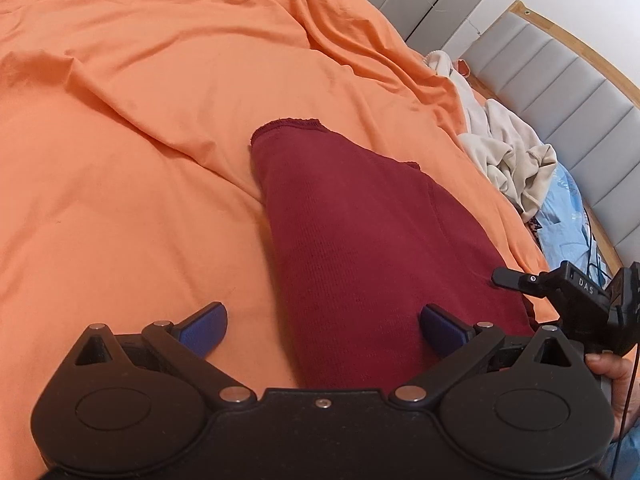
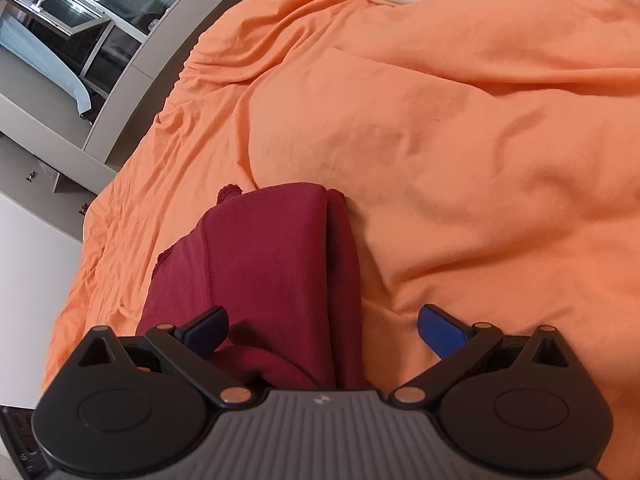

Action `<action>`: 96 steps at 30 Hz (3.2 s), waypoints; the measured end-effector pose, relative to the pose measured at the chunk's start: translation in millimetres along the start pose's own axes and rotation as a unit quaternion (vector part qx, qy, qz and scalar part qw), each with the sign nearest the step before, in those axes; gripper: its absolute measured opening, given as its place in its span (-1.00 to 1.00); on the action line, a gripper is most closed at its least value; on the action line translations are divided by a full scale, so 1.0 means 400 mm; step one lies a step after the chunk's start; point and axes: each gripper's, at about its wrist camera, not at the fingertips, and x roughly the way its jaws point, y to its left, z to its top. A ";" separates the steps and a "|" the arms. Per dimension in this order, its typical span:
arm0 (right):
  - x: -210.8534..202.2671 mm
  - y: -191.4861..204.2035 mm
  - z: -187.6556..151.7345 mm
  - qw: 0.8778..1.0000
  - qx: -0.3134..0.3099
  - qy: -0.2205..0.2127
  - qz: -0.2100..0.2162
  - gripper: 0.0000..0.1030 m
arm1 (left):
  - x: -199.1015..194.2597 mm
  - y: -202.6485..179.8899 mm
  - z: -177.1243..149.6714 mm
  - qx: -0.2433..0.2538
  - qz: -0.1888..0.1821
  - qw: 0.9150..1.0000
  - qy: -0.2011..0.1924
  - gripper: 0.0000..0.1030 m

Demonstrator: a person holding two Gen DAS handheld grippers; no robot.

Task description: Fold small clothes

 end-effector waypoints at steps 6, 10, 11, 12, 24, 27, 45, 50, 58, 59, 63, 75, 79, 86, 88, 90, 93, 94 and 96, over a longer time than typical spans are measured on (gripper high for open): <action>-0.010 0.004 -0.001 1.000 0.003 -0.014 -0.007 0.90 | -0.052 0.010 0.009 -0.024 0.019 0.999 -0.031 0.99; -0.013 0.005 0.003 1.000 -0.003 -0.025 -0.016 0.72 | -0.057 0.034 0.020 -0.052 0.051 0.997 -0.033 0.99; -0.014 0.006 0.003 0.999 -0.005 -0.028 -0.017 0.71 | -0.054 0.040 0.020 -0.057 0.054 0.996 -0.031 0.99; -0.013 0.007 0.003 0.999 -0.007 -0.029 -0.018 0.68 | -0.051 0.045 0.020 -0.061 0.051 0.996 -0.031 0.99; -0.016 0.008 -0.005 0.999 -0.024 -0.038 -0.028 0.50 | -0.046 0.038 0.006 -0.047 0.047 0.997 -0.028 0.86; -0.017 0.008 -0.005 0.998 -0.026 -0.040 -0.028 0.41 | -0.048 0.038 0.004 -0.053 0.038 0.998 -0.027 0.75; -0.036 0.054 -0.016 0.996 -0.070 -0.050 -0.013 -0.55 | -0.026 0.030 0.003 -0.067 -0.038 0.997 -0.010 -0.37; -0.072 0.109 -0.020 0.992 -0.100 -0.071 0.008 -0.64 | -0.059 -0.028 0.015 -0.014 -0.020 0.999 -0.041 -0.52; -0.115 0.250 -0.038 0.980 -0.157 -0.109 0.054 -0.65 | -0.173 -0.095 0.049 0.064 0.009 0.992 -0.107 -0.54; -0.113 0.266 -0.041 0.979 -0.160 -0.111 0.059 -0.65 | -0.193 -0.092 0.053 0.068 0.016 0.991 -0.118 -0.54; -0.086 0.319 -0.056 0.974 -0.177 -0.116 0.077 -0.66 | -0.264 -0.064 0.073 0.057 0.037 0.986 -0.151 -0.54; 0.014 0.348 -0.113 0.980 -0.180 -0.059 0.055 -0.65 | -0.260 -0.004 0.028 0.070 0.107 0.984 -0.125 -0.53; 0.028 0.321 -0.116 0.983 -0.173 -0.051 0.025 -0.65 | -0.232 0.014 0.016 0.074 0.132 0.983 -0.107 -0.52; 0.046 0.291 -0.123 0.987 -0.157 -0.036 0.003 -0.58 | -0.214 0.032 -0.004 0.080 0.155 0.980 -0.093 -0.47; 0.045 0.291 -0.123 0.986 -0.160 -0.038 -0.002 -0.44 | -0.211 0.032 -0.005 0.079 0.159 0.980 -0.090 -0.44; 0.037 0.294 -0.126 0.985 -0.168 -0.044 -0.009 -0.31 | -0.215 0.036 -0.007 0.075 0.160 0.980 -0.090 -0.39; 0.014 0.299 -0.130 0.981 -0.182 -0.061 -0.015 -0.15 | -0.226 0.037 -0.012 0.071 0.166 0.979 -0.094 -0.17; 0.006 0.301 -0.130 0.980 -0.185 -0.066 -0.014 0.01 | -0.233 0.035 -0.013 0.073 0.167 0.978 -0.097 -0.01; -0.015 0.307 -0.133 0.978 -0.191 -0.078 -0.011 0.21 | -0.248 0.029 -0.018 0.072 0.171 0.977 -0.106 0.29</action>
